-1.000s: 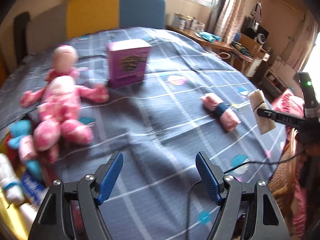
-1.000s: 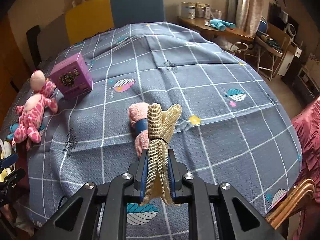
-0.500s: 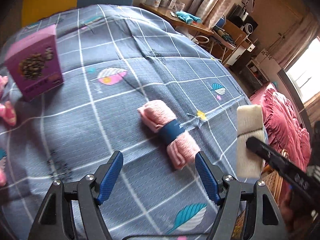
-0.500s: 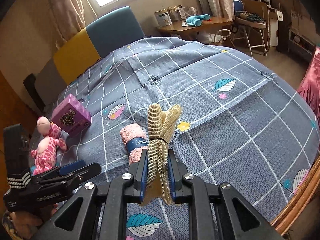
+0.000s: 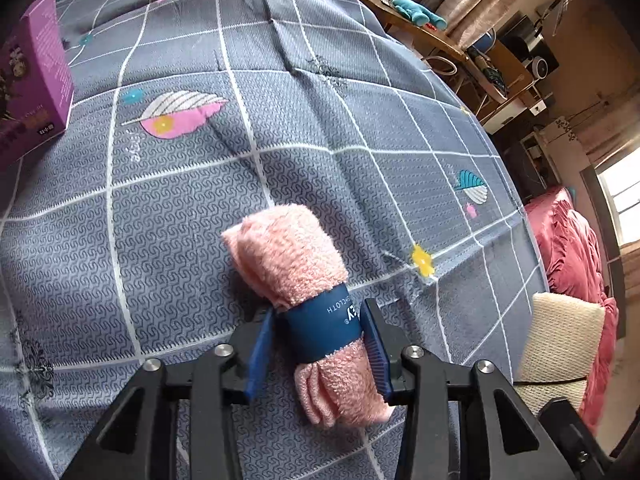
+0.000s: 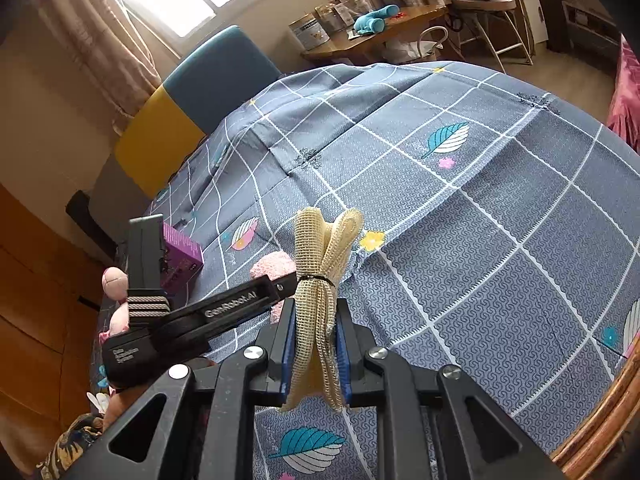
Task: Organize soft objects
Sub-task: 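Grasp the pink rolled towel at its blue band with the left gripper, then carry the pink towel to the gold tray with the left gripper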
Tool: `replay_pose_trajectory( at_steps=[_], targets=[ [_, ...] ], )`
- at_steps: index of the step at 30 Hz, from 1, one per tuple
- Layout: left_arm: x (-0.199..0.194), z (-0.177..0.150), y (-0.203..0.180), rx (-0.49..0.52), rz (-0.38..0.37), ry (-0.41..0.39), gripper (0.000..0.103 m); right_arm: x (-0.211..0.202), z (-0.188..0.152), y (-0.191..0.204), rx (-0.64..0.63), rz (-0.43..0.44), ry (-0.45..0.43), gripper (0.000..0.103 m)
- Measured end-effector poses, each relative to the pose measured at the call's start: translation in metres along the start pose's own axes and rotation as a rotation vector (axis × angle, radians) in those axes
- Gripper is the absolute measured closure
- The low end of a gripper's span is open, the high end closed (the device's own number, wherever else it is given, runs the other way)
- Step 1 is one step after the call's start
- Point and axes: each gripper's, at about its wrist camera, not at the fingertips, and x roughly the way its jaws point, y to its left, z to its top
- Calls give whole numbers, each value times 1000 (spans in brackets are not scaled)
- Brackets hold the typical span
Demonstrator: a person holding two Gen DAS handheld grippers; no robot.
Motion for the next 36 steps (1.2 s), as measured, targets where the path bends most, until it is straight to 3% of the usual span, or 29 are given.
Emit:
replay_pose_trajectory(
  at_steps=[6,11,19,21,25,29,36],
  targets=[
    [-38,-12,21,35,-31,-59,64,0,0,-1,3,-12,7,86],
    [-95,-36,67,62,-35,-76,64,3,0,2,-18,-17,23,86],
    [-169,-105,172,49,93,-37,64,18,-15,42,-242,-61,115,86],
    [-180,-123,189,49,117,-20,64,23,-24,58,-285,-29,161,87],
    [-181,-149,205,65,150,25,64,39,-54,106,-381,42,262,87],
    [-165,-155,197,82,173,18,60,73,-87,150,-471,42,349,87],
    [-152,-161,189,78,210,-87,51,121,-133,173,-623,-79,402,86]
  ],
)
